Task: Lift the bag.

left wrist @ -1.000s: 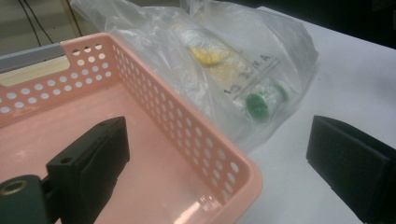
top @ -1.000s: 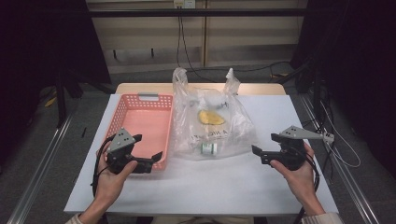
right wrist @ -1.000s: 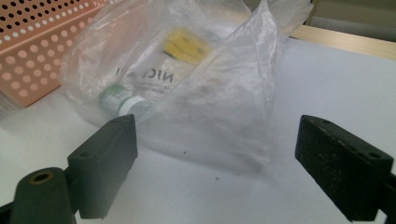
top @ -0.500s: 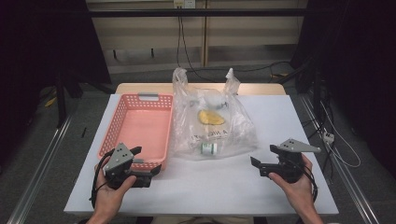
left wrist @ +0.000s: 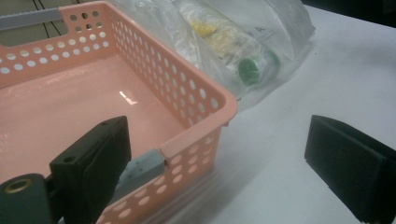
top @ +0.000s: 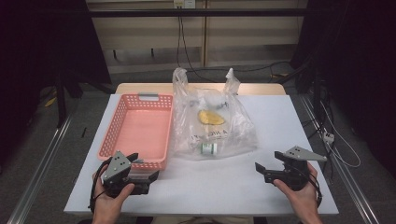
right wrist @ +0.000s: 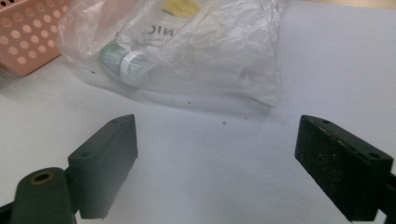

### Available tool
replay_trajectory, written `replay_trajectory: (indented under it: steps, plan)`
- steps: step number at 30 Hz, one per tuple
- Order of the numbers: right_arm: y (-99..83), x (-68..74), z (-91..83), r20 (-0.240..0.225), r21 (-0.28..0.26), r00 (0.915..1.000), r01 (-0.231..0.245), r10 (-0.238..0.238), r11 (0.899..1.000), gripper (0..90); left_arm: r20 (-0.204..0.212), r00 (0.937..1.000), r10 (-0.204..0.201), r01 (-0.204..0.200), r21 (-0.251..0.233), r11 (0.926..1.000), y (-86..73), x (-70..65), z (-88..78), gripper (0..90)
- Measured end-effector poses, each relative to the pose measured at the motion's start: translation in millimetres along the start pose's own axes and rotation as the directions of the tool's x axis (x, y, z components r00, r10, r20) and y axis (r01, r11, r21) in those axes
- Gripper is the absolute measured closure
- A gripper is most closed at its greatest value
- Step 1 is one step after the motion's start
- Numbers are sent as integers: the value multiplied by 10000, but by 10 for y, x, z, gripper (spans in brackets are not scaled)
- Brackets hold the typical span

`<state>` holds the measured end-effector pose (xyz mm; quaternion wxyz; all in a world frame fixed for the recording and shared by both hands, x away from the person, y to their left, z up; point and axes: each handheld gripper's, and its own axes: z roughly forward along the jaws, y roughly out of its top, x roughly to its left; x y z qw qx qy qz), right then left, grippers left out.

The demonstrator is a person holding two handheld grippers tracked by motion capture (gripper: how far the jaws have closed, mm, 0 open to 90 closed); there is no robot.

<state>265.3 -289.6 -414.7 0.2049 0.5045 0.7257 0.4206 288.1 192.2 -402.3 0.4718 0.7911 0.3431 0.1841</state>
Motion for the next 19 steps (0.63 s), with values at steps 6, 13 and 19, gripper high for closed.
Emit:
replay_trajectory:
  steps: [6,13,19]
  plan:
    - [-93,-32,18,103,-47,9998,-155,156,9999,127,57,9993,-360,361,-246,9990,-69,39,-9,69]
    - [-116,-38,35,134,-21,9996,-267,267,9996,126,-310,9976,-617,600,-533,9968,-129,122,-70,68]
    - [-118,-8,62,81,76,9999,-90,89,9999,126,-319,9966,-760,741,-574,9956,-139,156,-74,69]
